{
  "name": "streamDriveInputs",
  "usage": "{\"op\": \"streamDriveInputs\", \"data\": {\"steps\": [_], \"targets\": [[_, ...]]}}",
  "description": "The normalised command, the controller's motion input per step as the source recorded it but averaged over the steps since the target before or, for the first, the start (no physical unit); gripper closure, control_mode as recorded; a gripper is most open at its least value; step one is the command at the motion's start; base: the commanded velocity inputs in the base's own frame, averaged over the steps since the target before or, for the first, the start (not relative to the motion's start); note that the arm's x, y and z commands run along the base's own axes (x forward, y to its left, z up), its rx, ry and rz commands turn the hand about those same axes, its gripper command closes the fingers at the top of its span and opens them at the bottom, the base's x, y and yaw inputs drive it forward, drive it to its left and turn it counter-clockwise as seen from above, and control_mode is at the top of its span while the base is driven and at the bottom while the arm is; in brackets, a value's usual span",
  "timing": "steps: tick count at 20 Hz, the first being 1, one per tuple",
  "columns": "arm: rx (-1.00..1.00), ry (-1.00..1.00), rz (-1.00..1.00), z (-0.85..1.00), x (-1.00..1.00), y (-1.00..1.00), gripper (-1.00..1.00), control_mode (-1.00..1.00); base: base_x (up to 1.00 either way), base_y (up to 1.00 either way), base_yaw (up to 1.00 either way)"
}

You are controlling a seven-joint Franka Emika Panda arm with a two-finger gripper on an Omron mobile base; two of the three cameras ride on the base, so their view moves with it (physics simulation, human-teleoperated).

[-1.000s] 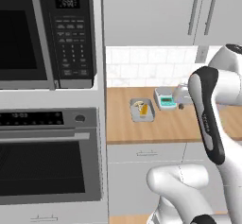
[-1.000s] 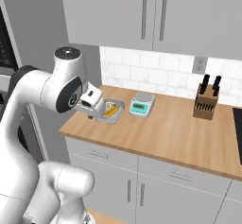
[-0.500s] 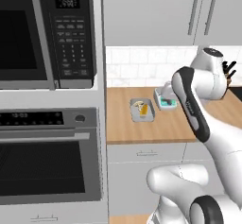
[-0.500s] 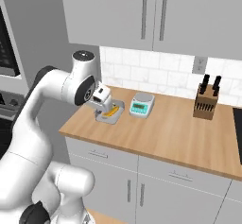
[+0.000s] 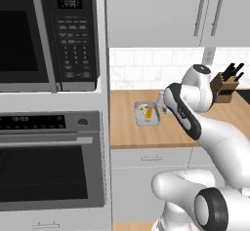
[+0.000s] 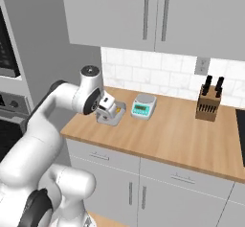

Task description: Take the meat container that has the shrimp and place it on the second highest rack of the freezer. Then take the vegetable container that has the mushroom and corn and place it on the highest rack of the freezer.

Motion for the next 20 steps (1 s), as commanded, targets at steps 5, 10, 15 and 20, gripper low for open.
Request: {"op": "streamDriveInputs", "data": {"steps": [5,10,15,20], "targets": [[0.0,0.05,-0.14,-0.09,0.45,0.0,-1.0,-1.0,0.0,0.0,0.0],[0.01,0.1,-0.24,-0.2,0.37,0.0,-1.0,-1.0,0.0,0.0,0.0],[0.01,0.08,-0.06,-0.35,0.42,-0.01,-1.0,-1.0,0.0,0.0,0.0],[0.0,0.09,-0.01,-0.32,0.22,-0.03,-1.0,-1.0,0.0,0.0,0.0]]}}
